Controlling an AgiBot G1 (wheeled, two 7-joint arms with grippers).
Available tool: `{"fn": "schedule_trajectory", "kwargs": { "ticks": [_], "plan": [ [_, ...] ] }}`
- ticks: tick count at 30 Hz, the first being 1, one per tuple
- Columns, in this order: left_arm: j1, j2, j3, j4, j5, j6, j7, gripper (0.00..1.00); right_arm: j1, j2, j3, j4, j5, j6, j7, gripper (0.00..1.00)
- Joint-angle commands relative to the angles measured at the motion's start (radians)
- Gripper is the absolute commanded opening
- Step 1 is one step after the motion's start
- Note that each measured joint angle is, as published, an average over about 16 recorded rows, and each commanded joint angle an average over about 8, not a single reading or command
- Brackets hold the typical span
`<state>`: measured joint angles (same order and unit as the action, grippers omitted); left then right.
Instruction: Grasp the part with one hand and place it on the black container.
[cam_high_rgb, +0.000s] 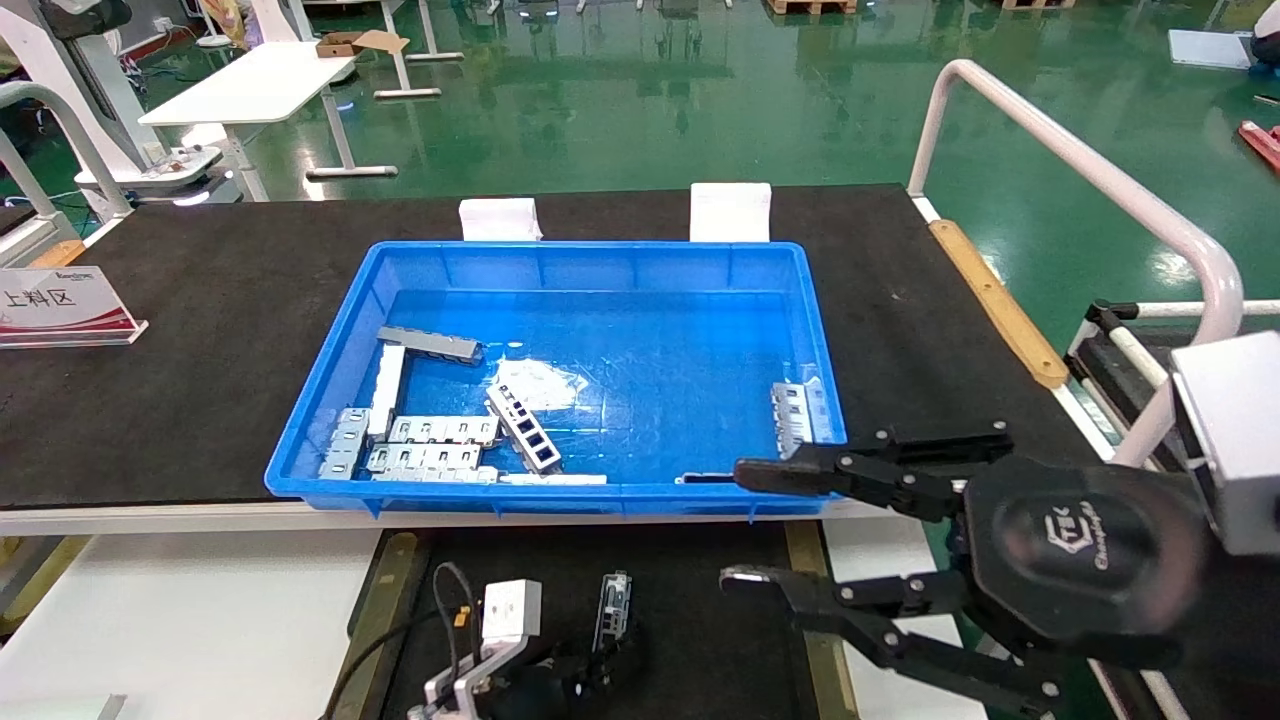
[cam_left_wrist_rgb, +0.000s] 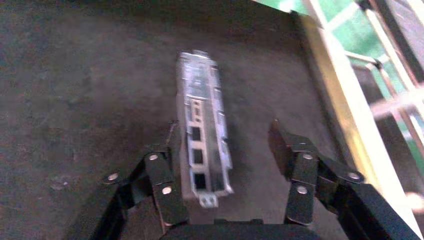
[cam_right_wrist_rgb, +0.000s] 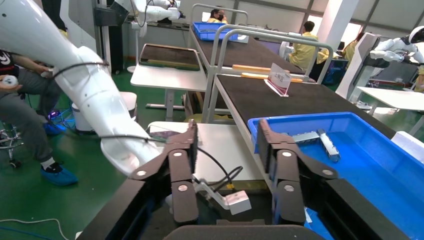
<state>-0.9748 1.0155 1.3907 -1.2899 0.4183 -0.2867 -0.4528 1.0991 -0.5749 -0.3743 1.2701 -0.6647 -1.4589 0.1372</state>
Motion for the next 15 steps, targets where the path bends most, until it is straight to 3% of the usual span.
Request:
{"fn": "schedule_trajectory", "kwargs": {
  "ticks": [1, 8, 15],
  "plan": [
    [0.001, -0.032, 0.0, -0.023, 0.018, 0.032, 0.005, 1.0, 0.0, 0.0, 0.0, 0.0, 0.0, 0.0, 0.0, 1.0],
    [-0.011, -0.171, -0.053, -0.052, 0.053, 0.302, 0.016, 1.0, 0.0, 0.0, 0.0, 0.0, 0.0, 0.0, 0.0, 1.0],
    [-0.007, -0.297, -0.145, -0.048, 0.067, 0.615, 0.102, 1.0, 0.0, 0.0, 0.0, 0.0, 0.0, 0.0, 0.0, 1.0]
  ]
}}
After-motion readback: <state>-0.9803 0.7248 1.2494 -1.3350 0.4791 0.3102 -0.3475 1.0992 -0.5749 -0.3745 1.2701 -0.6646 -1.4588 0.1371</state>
